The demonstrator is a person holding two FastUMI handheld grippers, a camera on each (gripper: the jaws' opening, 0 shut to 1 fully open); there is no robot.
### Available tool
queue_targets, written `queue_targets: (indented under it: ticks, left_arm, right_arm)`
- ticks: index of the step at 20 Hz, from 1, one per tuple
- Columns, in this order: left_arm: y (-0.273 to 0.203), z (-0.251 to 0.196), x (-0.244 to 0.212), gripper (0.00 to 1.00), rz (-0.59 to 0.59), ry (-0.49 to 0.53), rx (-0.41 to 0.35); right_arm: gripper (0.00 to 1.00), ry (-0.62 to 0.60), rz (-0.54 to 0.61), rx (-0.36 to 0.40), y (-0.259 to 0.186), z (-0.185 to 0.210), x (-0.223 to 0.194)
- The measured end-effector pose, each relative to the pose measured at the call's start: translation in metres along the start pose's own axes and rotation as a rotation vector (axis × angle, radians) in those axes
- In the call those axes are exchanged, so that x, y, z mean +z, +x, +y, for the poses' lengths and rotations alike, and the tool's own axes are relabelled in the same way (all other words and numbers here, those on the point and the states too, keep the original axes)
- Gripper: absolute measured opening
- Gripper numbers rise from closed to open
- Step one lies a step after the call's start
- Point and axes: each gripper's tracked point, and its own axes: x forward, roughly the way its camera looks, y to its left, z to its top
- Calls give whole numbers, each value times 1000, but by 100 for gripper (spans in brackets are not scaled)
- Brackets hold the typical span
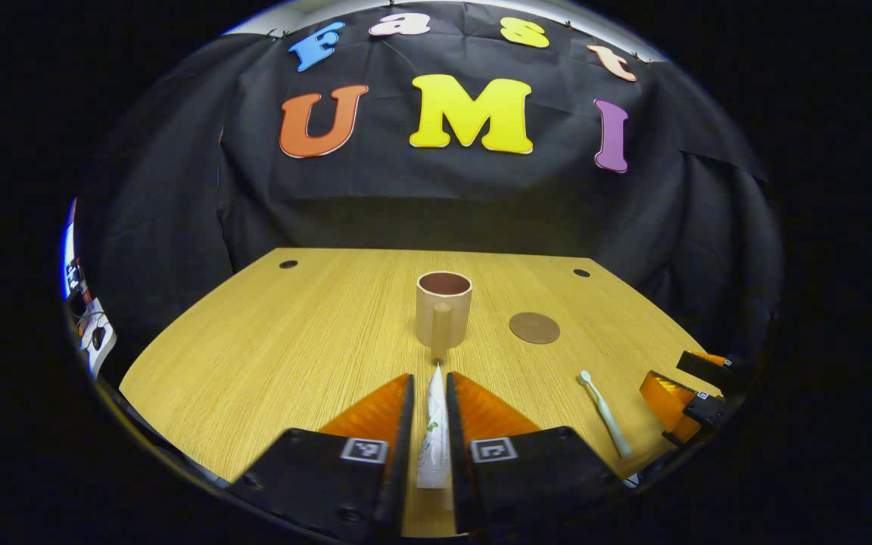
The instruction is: Put the toothbrush and toothpaste on the desktop into the cup, then pick up the cup and place it on the coaster on the desktop.
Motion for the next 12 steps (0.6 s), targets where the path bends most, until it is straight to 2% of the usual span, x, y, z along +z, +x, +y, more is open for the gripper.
queue_targets:
  ticks: [2, 3, 5, 12]
  left_arm:
    - [4, 0, -10, 86, 44, -8, -3]
    - [5, -5, -14, 94, 58, -7, -17]
    - [7, -11, -19, 97, 76, 8, -28]
    - [21, -36, -42, 97, 153, 86, -52]
  right_arm:
    - [96, -1, 1, 2, 1, 1, 0]
    - [94, -5, 2, 1, 1, 0, 0]
    - [95, -4, 6, -1, 1, -3, -1]
    - [95, 18, 16, -7, 1, -15, -2]
